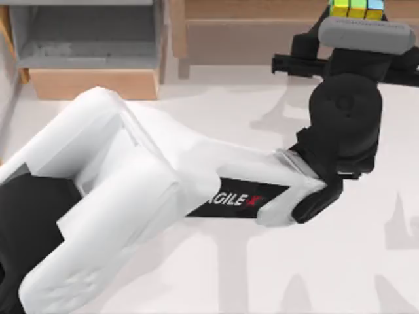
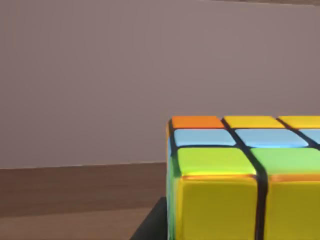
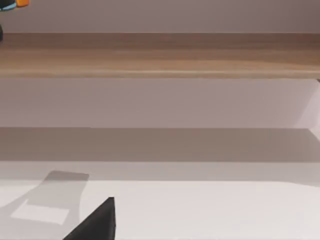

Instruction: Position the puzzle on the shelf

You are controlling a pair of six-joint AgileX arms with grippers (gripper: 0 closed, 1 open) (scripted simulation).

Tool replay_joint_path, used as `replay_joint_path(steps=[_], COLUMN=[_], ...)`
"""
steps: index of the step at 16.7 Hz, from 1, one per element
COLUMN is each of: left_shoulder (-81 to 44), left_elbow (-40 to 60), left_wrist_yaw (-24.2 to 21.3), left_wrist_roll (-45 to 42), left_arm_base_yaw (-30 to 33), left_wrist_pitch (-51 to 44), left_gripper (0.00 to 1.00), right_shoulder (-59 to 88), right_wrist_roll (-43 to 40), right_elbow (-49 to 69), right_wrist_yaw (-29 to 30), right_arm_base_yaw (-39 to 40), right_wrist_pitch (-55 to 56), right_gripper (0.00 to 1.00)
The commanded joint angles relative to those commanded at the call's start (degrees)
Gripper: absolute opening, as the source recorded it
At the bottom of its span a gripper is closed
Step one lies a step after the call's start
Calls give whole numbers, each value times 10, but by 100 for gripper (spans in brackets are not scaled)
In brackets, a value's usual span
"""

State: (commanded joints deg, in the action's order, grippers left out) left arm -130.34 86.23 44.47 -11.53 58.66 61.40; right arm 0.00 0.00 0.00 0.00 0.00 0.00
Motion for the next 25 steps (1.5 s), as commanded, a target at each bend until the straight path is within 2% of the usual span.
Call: replay_joint_path(steps=[7,16,19,25], left_shoulder=[-81,-89,-112,-200], left_elbow=[33,41,100,302], left_wrist_yaw=[15,13,-1,-44], left_wrist_roll=[0,0,5,22], left_arm_base_yaw=[-82,-87,-101,-147], left_wrist_pitch=[28,23,-13,-126], left_gripper=[0,0,0,0], right_shoulder=[0,0,0,0], right_wrist_roll=[0,0,0,0], right_elbow=[0,0,0,0], right_wrist_yaw=[0,0,0,0], right_arm_base_yaw=[0,0,0,0], right_wrist_pitch=[0,0,0,0], right_gripper=[100,100,100,100])
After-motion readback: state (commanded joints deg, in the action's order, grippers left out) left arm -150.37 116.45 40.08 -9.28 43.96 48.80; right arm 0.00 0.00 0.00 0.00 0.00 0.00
